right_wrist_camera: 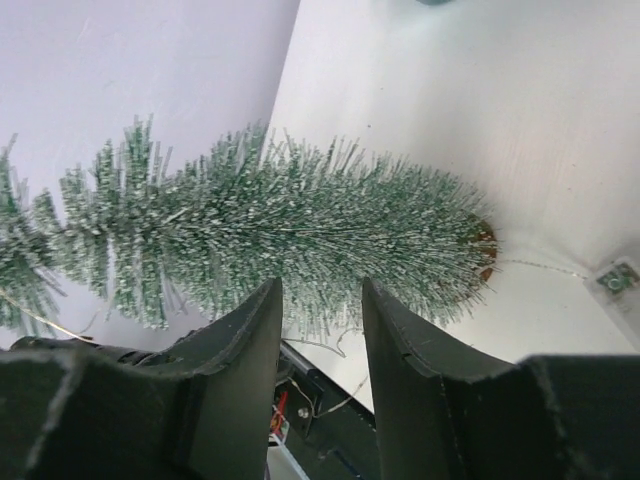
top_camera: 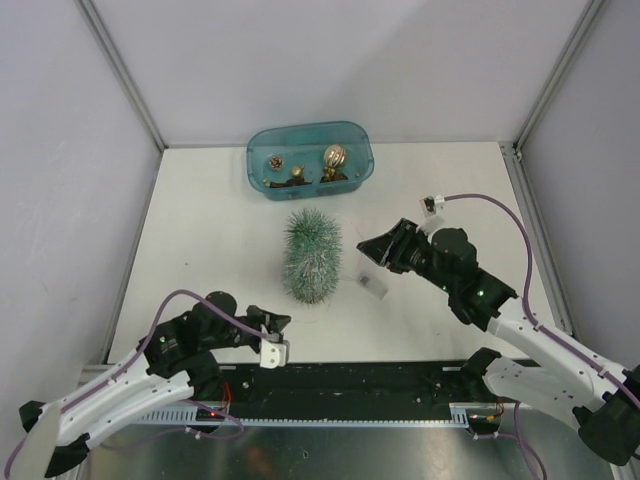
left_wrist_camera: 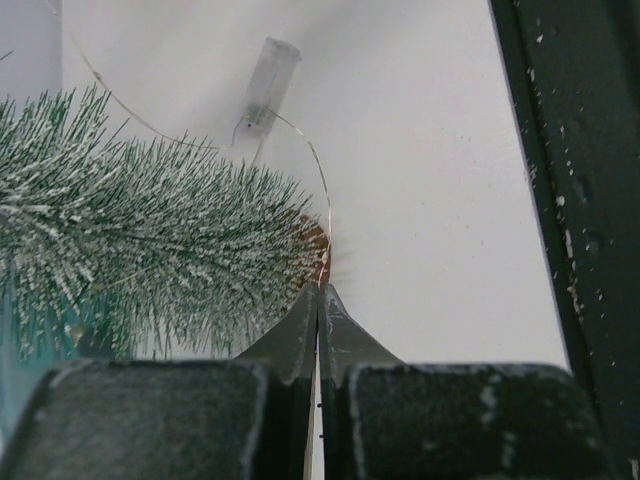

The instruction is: Decorate the small christmas tree

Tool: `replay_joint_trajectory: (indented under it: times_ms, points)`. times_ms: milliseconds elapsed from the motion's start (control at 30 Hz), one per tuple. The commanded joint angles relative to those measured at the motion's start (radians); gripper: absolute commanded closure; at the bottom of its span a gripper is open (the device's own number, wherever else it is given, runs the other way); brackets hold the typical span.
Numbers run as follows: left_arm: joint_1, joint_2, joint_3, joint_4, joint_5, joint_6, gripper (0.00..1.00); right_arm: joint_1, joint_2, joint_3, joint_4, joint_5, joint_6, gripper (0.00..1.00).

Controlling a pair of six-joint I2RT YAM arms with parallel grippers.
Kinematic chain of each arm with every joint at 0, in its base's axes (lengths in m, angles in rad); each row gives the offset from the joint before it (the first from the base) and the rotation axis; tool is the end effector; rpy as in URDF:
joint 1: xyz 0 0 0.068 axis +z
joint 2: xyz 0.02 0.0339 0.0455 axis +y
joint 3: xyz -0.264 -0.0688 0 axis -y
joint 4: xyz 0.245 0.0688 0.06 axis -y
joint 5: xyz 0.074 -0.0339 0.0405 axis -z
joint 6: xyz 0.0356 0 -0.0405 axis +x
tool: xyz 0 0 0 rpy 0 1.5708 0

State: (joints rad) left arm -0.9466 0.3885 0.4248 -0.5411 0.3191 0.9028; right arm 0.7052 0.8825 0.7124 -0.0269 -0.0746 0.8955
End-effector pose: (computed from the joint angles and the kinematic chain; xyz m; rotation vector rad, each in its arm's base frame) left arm 0.0568 -0.0980 0.2302 1.7606 1.0830 -0.3576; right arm 0.1592 0.1390 0.3136 0.1250 1.9330 1.1898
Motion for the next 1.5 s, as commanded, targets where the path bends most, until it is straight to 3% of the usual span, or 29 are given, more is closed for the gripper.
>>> replay_joint_trajectory:
  times_ms: [0, 167, 400, 633, 1000, 1133, 1300, 1467]
  points:
    - [0.002, -0.035, 0.06, -0.067, -0.084, 0.07, 1.0, 0.004, 0.009, 0.038, -0.018, 0.061, -0.07, 0.58]
    - [0.002, -0.072, 0.051, -0.085, -0.178, 0.089, 1.0, -0.016, -0.072, 0.056, -0.143, 0.167, -0.17, 0.57]
    - [0.002, -0.108, 0.025, -0.087, -0.227, 0.075, 1.0, 0.031, -0.171, 0.055, -0.211, 0.196, -0.278, 0.51]
    - [0.002, -0.12, 0.025, -0.096, -0.244, 0.068, 1.0, 0.175, -0.091, 0.089, -0.069, 0.163, -0.402, 0.49]
    - [0.003, -0.15, 0.025, -0.122, -0.252, 0.087, 1.0, 0.188, -0.002, 0.114, 0.058, 0.173, -0.473, 0.51]
    - [0.002, -0.164, 0.028, -0.136, -0.265, 0.1, 1.0, 0.191, 0.044, 0.14, 0.063, 0.201, -0.505, 0.62]
    - [0.003, -0.209, 0.028, -0.179, -0.332, 0.132, 1.0, 0.203, 0.063, 0.143, 0.018, 0.243, -0.531, 0.86]
    - [0.003, -0.336, -0.029, -0.183, -0.429, 0.175, 1.0, 0.243, 0.071, 0.143, -0.039, 0.304, -0.557, 0.98]
